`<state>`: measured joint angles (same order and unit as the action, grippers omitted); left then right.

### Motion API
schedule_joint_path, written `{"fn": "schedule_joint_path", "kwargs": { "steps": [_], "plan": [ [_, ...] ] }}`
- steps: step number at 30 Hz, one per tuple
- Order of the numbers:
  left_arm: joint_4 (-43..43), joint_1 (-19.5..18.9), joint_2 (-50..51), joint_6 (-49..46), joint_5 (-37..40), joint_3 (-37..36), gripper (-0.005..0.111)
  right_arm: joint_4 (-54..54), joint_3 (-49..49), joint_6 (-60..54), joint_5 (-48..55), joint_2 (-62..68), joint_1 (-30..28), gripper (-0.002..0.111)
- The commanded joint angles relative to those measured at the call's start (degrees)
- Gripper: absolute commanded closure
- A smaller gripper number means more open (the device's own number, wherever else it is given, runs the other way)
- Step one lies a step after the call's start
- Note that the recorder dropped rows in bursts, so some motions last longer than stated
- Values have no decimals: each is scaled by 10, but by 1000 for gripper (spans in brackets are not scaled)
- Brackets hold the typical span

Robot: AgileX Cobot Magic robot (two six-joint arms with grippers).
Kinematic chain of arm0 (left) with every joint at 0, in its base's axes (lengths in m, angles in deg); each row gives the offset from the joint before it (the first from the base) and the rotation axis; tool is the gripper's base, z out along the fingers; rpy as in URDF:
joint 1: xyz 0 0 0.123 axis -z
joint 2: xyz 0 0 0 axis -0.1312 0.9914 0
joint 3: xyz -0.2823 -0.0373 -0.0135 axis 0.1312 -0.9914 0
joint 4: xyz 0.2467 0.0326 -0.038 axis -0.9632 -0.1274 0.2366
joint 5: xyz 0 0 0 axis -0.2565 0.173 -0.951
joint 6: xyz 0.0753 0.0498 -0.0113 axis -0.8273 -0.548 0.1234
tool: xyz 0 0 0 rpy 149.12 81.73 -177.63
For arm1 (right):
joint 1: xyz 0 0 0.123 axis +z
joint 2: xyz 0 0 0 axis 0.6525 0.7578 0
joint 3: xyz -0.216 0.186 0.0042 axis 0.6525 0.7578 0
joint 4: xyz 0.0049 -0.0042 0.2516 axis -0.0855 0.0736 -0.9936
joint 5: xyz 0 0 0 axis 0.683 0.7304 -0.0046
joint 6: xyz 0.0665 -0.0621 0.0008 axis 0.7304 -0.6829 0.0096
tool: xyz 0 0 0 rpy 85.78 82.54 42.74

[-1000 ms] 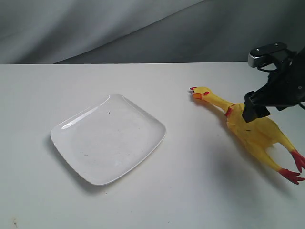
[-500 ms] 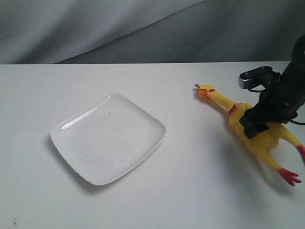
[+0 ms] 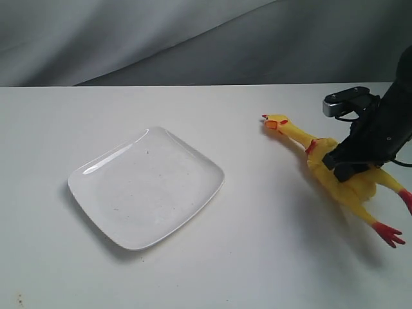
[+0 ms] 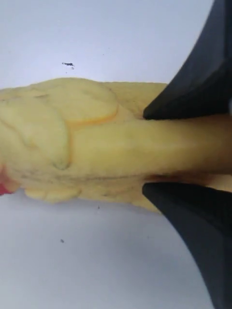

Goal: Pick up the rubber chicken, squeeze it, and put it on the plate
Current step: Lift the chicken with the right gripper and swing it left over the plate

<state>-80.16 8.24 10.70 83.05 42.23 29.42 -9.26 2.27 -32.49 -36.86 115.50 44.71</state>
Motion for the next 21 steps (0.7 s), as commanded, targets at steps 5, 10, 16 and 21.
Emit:
{"fn": "schedule_joint_path", "kwargs": {
  "steps": [5, 10, 16, 21],
  "plan": [
    [-1, -1, -2, 1, -6, -2, 3, -72, 2, -18, -11, -117, 1, 108],
    [-1, -1, -2, 1, -6, -2, 3, -170, 2, -89, 19, -165, 1, 108],
    [-1, -1, -2, 1, -6, -2, 3, -302, 2, -187, 79, -202, 1, 108],
    [-1, -1, -2, 1, -6, -2, 3, -357, 2, -233, 104, -204, 25, 108]
  ]
}}
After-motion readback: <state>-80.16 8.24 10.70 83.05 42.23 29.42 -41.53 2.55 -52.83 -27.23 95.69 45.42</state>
